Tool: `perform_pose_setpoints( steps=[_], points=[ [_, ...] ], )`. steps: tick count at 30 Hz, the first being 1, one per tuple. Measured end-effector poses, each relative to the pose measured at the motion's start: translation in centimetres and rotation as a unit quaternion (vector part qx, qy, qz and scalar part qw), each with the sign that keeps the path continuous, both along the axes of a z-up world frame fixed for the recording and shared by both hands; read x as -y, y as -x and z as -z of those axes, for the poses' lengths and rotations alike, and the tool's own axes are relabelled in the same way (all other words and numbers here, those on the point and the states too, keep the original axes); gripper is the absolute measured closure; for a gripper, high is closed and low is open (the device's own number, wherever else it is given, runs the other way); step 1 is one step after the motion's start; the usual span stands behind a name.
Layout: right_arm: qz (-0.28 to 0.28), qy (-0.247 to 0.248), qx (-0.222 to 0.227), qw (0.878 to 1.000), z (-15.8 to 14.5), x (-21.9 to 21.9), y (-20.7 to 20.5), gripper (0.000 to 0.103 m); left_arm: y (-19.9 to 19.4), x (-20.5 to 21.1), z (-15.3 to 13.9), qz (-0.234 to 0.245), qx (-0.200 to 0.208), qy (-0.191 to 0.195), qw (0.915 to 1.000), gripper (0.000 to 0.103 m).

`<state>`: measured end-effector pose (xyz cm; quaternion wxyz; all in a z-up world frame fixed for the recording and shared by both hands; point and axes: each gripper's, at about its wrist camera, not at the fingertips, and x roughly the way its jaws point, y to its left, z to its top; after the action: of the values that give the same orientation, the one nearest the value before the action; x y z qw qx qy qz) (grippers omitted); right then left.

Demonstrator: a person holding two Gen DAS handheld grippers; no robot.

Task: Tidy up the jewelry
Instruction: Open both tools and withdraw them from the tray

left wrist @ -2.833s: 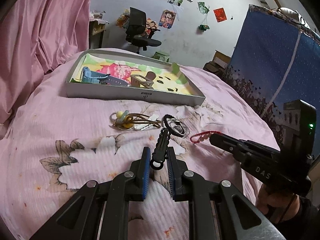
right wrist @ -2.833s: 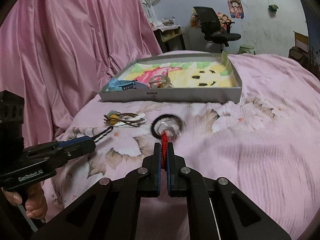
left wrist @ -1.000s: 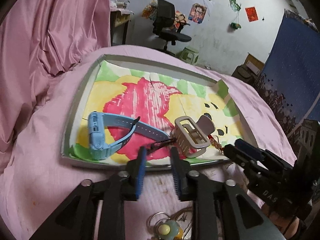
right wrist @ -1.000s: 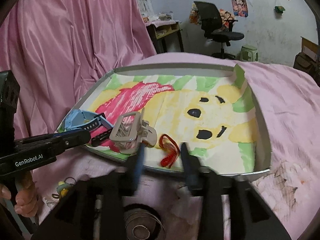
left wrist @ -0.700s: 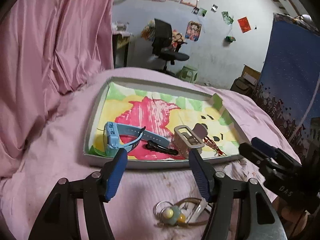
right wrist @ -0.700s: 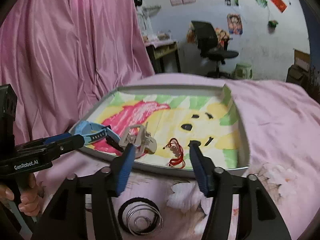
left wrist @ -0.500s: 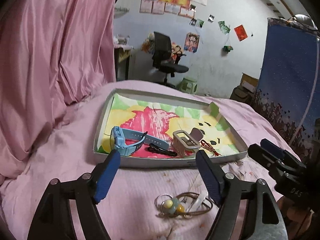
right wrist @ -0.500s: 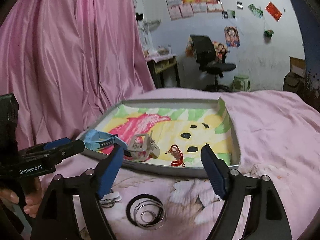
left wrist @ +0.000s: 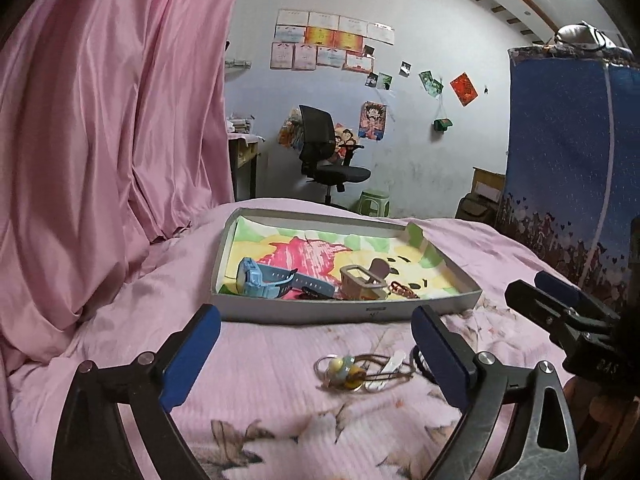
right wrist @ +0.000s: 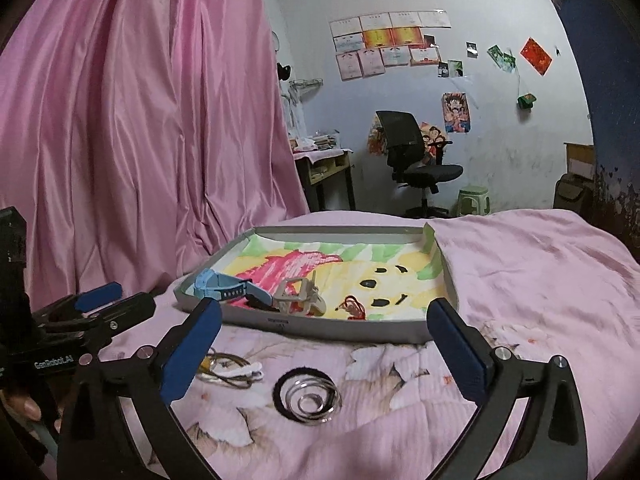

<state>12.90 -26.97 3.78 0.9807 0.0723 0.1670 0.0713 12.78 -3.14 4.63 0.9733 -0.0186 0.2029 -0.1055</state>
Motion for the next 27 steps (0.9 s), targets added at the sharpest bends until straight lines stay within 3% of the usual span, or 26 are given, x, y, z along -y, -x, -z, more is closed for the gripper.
perform_pose_setpoints(
  steps=[6, 14, 20, 22, 27],
  points=[
    [-0.001, 0.013, -0.009, 1.0, 0.7, -0.1, 0.5, 0.002, 0.7, -0.7, 1.1, 0.009, -0.013, -0.002, 0.9999, 0.006],
    [-0.007, 0.027, -0.037, 0.999, 1.5, 0.1, 0.4, 0.002, -0.1, -0.7, 2.3, 0.038, -0.059, -0.016, 0.9974, 0.006],
    [-0.01, 0.023, -0.071, 0.997, 2.5, 0.6, -0.1, 0.003, -1.2, -0.7, 2.8, 0.054, -0.095, -0.001, 0.994, 0.007],
    [-0.011, 0.021, -0.083, 0.996, 2.8, 0.6, -0.3, 0.006, -1.5, -0.7, 2.9, 0.059, -0.099, 0.004, 0.9933, 0.012],
    [-0.017, 0.014, -0.11, 0.994, 3.8, 0.6, -0.9, 0.026, -1.7, -0.3, 3.1, 0.074, -0.109, -0.001, 0.9913, 0.027]
  ],
)
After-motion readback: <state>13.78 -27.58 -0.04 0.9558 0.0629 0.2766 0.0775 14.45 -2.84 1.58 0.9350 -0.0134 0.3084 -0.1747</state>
